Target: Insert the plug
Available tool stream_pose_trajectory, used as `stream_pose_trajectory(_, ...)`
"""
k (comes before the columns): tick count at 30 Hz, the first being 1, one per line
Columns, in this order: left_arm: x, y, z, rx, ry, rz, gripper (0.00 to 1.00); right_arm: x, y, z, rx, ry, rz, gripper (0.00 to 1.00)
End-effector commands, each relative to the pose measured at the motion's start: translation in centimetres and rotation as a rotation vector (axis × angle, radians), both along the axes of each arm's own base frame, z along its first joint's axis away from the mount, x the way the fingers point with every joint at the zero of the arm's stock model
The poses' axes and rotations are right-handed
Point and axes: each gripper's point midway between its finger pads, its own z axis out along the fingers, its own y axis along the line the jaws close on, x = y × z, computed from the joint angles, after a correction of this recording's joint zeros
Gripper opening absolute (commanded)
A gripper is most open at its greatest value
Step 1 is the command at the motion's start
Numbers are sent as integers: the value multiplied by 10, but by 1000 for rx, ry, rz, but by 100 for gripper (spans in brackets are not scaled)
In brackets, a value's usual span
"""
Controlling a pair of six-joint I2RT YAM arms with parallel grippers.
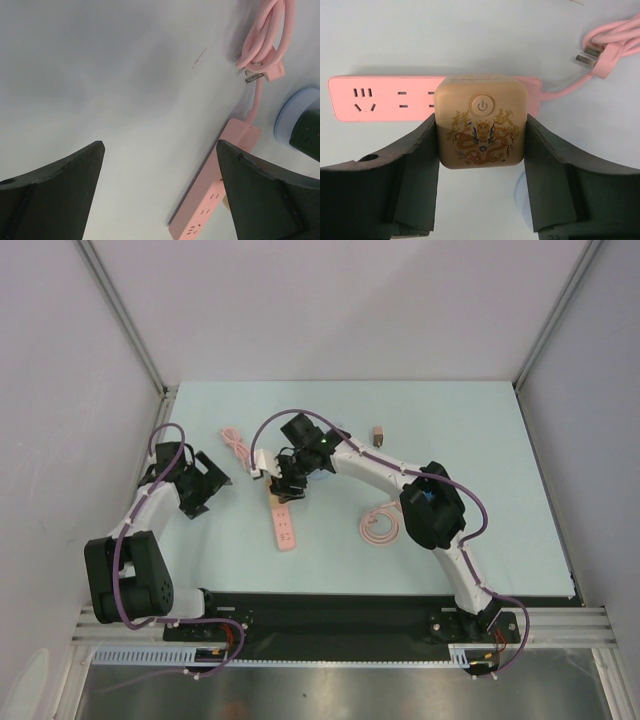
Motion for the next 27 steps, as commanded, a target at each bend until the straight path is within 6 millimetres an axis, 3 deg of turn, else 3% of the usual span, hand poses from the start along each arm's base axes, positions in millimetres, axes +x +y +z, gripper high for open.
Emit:
stream_pose_trajectory(1,11,6,19,24,-59,1,100,11,8,32,52,-21,-18,0)
stream_pose_trajectory(7,12,6,20,25,-61,-2,100,6,9,35,61,-7,-4,0)
stream_pose_trajectory(11,12,5,19,19,-57,-5,100,3,2,19,27,28,-11,0)
stream_pose_trajectory(27,14,3,19,5,-58,-13,100,-10,1,-14,-6,106,1,0)
